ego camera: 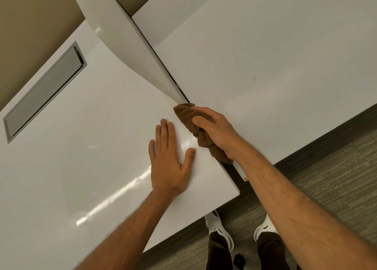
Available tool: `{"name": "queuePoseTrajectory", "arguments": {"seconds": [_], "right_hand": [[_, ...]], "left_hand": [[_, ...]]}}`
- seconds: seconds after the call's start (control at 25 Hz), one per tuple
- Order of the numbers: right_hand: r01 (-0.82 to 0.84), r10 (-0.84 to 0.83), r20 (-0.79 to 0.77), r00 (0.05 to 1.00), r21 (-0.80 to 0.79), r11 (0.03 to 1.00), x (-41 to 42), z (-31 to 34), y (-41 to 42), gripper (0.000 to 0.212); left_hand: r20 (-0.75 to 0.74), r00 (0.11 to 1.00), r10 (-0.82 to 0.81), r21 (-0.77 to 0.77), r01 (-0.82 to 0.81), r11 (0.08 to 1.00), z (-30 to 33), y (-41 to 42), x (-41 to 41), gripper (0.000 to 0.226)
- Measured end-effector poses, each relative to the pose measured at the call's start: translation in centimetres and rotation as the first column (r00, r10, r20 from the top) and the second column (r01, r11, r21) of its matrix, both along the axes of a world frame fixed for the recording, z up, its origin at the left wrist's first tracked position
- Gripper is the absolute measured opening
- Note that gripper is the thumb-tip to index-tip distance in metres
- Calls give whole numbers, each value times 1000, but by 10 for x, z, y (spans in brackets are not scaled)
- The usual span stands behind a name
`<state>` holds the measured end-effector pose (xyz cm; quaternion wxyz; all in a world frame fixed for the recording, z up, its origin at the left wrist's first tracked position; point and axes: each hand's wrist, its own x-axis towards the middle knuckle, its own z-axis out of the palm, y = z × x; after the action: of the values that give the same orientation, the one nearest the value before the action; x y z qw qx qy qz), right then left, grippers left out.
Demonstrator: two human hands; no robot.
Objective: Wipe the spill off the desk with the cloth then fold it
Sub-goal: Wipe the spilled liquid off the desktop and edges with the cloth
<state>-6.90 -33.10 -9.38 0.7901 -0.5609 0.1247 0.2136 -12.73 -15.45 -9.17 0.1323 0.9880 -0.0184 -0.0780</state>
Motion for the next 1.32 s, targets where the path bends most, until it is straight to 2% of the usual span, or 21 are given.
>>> {"name": "queuePoseTrajectory", "arguments": {"seconds": [0.12,0.32,0.52,0.76,0.88,1.0,1.08,1.2,1.32], "right_hand": [[-70,70,19,997,-28,997,-11,3,-11,29],[-92,91,-54,994,-32,995,-63,-7,-32,33],[-33,32,-148,988,-9,999,-119,-12,-44,33],[33,-51,-150,987,-121,992,-162,-5,-50,44],[94,-122,-137,983,-195,976,-144,0,-58,44],[210,-231,-105,967,-178,961,-86,9,-52,36],[147,-160,-86,983,-143,979,-42,12,-31,22],[-36,32,-24,999,-249,968,-3,16,2,37],[-75,81,10,997,-293,953,-11,10,3,45]], "left_hand": [[-15,1000,-3,6,3,1000,4,-2,-1,86],[-31,1000,0,11,0,1000,5,-2,0,88],[-17,1000,-8,29,8,1000,1,1,0,87],[-13,1000,-8,30,9,1000,-1,3,-1,86],[-3,1000,-14,24,14,1000,-1,3,-1,85],[6,1000,-22,27,22,999,-1,5,-2,84],[7,1000,-18,32,18,999,-2,4,-1,85],[1,1000,-11,28,11,1000,-2,2,0,85],[-10,1000,-5,23,5,1000,0,0,1,86]]}}
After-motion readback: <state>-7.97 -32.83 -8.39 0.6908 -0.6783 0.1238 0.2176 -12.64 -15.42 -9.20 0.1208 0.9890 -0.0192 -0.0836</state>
